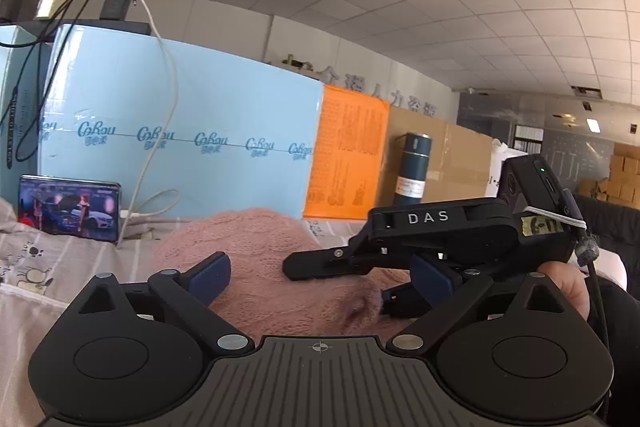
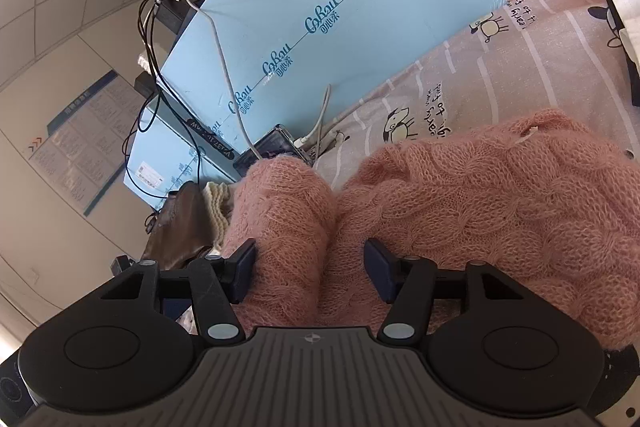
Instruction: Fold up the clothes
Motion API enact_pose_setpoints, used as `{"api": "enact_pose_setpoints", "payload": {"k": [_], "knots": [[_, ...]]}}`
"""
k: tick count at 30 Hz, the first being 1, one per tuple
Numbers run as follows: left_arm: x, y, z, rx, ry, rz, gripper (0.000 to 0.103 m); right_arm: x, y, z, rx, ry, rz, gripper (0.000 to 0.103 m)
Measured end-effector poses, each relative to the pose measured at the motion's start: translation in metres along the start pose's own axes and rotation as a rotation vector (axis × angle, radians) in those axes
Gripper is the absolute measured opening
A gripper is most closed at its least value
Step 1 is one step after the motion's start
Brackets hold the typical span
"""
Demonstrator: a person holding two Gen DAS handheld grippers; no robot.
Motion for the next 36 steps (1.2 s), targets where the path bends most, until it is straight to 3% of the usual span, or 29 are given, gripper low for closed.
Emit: {"api": "enact_pose_setpoints", "payload": {"k": [1,3,8,12,18,23,26,31,36], "knots": [[-0.006,-0.001,-0.002,0.008,-0.008,-0.035,0.101,-0.003,-0.001,-0.001,0.007,0.004,-0.009,0.033],[-0.019,-0.001,-0.006,0.031,-0.015,-0.131,0.101,-0.013,-0.003,-0.003,0.023,0.015,-0.045,0.020],[-0.062,0.002,-0.015,0.081,-0.068,-0.420,0.103,-0.048,-0.007,-0.015,0.103,0.034,-0.177,0.016],[-0.075,0.008,-0.009,0.031,-0.090,-0.500,0.103,-0.055,-0.026,-0.036,0.218,0.076,-0.200,0.016],[-0.064,0.012,0.000,-0.019,-0.091,-0.427,0.103,-0.025,-0.043,-0.074,0.362,0.250,-0.184,0.016],[-0.061,0.015,0.005,-0.056,-0.105,-0.397,0.103,0.022,-0.041,-0.086,0.350,0.398,-0.085,0.016],[-0.056,0.016,0.010,-0.081,-0.105,-0.369,0.103,0.036,-0.032,-0.100,0.361,0.378,-0.017,0.016],[-0.049,0.017,0.015,-0.110,-0.091,-0.329,0.103,0.036,-0.014,-0.110,0.387,0.403,-0.082,0.016],[-0.030,0.009,0.011,-0.085,-0.095,-0.252,0.103,0.051,-0.003,-0.097,0.366,0.383,-0.070,0.018]]}}
Point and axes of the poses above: each gripper's, at about its wrist camera, not at the fingertips, and z roughly the way its jaws point, x to its right, y to its underside, the point moved 2 cm from there along z, roughly the way its jaws point, and after that the axes turned 7 degrees about z, right-handed, at the moved point
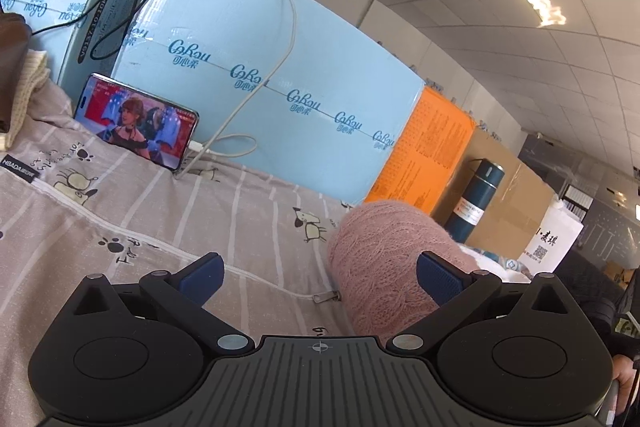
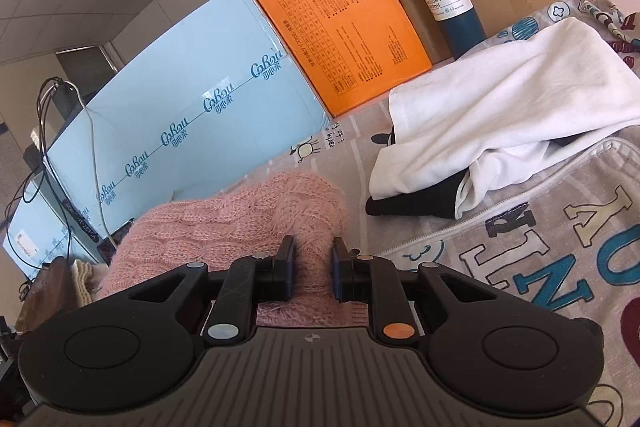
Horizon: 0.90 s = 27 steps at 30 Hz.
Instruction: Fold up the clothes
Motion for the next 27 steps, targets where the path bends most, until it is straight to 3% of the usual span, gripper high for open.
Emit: {"api": "enact_pose_setpoints", "payload": {"k": [2,6,8,9,10,13,20,24,27], "knots": [[0.014,-0.004,0.004,-0.028,-0.004,0.059,0.103,-0.003,0.002,-0.002,0.013,0.001,-0.027,0.020],[0.025,-0.016,0.027,-0.107,0.022,0.061,0.103,0.000,0.005,-0.001,0.010,0.039,-0.031,0.034],[0.029,-0.022,0.038,-0.132,0.038,0.067,0.103,0.002,0.004,-0.002,0.023,0.049,-0.019,0.047],[0.031,-0.024,0.044,-0.150,0.045,0.075,0.103,0.003,0.004,-0.003,0.025,0.052,-0.016,0.058],[0.033,-0.024,0.052,-0.176,0.049,0.085,0.103,0.003,0.004,-0.003,0.025,0.054,-0.014,0.062],[0.039,-0.026,0.076,-0.252,0.065,0.116,0.103,0.004,0.004,-0.001,0.016,0.061,-0.007,0.067],[0.016,-0.005,0.113,-0.313,0.095,0.128,0.103,0.012,0.003,0.007,-0.032,0.065,0.049,0.077],[-0.002,0.000,0.116,-0.325,0.170,0.032,0.103,0.010,0.004,0.011,-0.071,0.030,0.043,0.080],[-0.002,-0.001,0.107,-0.317,0.169,-0.014,0.103,0.010,0.004,0.013,-0.091,0.003,0.052,0.083]]}}
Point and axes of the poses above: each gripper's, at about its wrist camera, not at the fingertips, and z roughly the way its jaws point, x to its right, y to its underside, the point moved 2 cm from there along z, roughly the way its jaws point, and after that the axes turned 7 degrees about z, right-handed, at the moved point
